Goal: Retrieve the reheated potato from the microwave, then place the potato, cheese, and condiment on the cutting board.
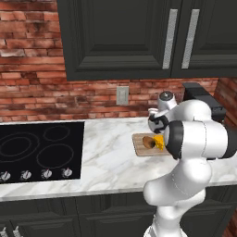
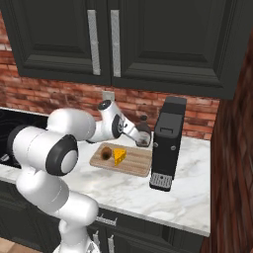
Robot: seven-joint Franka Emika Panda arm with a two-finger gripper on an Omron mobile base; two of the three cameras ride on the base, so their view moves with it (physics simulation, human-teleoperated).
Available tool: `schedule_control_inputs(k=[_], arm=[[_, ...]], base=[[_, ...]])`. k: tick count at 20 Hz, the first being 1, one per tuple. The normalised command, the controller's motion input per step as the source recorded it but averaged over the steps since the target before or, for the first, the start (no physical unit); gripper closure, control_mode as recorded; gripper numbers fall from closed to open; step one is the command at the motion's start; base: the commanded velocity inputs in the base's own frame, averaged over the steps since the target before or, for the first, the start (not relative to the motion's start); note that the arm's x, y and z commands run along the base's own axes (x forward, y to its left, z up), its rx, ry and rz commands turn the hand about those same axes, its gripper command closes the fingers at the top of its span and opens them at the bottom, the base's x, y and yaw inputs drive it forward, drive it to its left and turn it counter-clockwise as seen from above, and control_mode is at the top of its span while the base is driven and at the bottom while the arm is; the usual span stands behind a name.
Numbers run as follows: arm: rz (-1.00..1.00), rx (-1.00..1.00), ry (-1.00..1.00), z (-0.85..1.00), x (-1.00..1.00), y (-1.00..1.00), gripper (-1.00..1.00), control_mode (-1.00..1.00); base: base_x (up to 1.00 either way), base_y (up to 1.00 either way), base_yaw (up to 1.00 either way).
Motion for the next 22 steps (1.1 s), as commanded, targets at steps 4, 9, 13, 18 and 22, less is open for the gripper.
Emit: schedule_control_inputs(k=[4,9,13,18,22], arm=[[-0.09,-0.02,0.01,0.04,0.32,0.1,-1.0,-1.0],[-0.14,-0.03,0.0,0.06,0.24,0.01,-1.0,-1.0],[-0.17,-0.05,0.0,0.05,0.22,-0.01,-1.0,-1.0],[-0.14,-0.02,0.0,0.0,0.18,0.0,-1.0,-1.0],[-0.08,-0.01,-0.04,0.03,-0.03,-0.01,-1.0,-1.0]], base=[[0.0,0.0,0.0],[0.0,0.0,0.0],[0.0,0.0,0.0],[0.0,0.0,0.0],[0.0,0.0,0.0]])
